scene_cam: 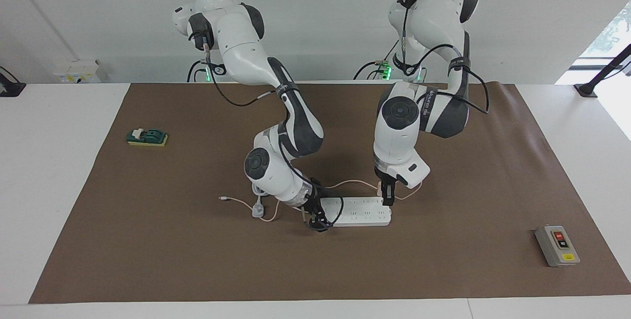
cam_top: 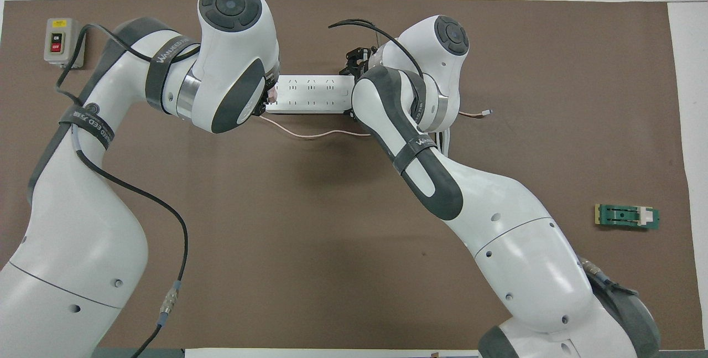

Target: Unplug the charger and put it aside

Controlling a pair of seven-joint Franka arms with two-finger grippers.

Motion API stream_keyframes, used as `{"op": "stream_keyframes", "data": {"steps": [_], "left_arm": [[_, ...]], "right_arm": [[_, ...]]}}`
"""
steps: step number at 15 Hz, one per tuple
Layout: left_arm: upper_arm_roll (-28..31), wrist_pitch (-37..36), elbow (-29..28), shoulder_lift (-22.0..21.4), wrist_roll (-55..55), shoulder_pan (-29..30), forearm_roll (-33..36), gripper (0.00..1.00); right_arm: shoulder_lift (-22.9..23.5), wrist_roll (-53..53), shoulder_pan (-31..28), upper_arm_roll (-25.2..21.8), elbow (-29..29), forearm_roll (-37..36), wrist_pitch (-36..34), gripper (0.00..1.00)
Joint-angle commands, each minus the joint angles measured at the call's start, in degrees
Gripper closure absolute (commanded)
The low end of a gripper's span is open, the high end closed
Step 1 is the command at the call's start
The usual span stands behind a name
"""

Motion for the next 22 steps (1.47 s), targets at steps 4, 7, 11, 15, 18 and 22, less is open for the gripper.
{"op": "stream_keyframes", "data": {"steps": [4,7,11,15,18,22], "left_arm": [[0.52,-4.81,-3.31,-4.85,23.86,-1.58,0.04,1.0],[0.52,-5.16,-8.14,-8.98,37.57,-1.14,-0.04,1.0],[1.05,-4.72,-14.21,-13.55,48.13,-0.09,-0.04,1.0],[0.87,0.35,-28.16,-24.26,57.72,3.69,-0.04,1.0],[0.78,8.18,-42.48,-33.23,65.09,6.94,-0.13,1.0],[0.78,17.66,-56.11,-38.69,70.04,7.65,-0.31,1.0]], "right_arm": [[-2.14,-4.62,-0.95,-0.05,0.72,-4.56,-0.81,0.0],[-7.76,-5.94,-1.84,-0.49,-4.36,-5.54,-1.44,0.0],[-11.46,-9.46,-1.66,-1.11,-6.84,-6.85,-1.96,0.0],[-17.35,-13.66,-2.88,-3.3,-8.34,-15.81,-7.04,0.0],[-22.78,-29.88,-5.16,-3.92,-11.57,-20.03,-15.04,0.0],[-29.74,-50.64,-11.4,-4.36,-17.56,-20.57,-19.96,0.0]]}}
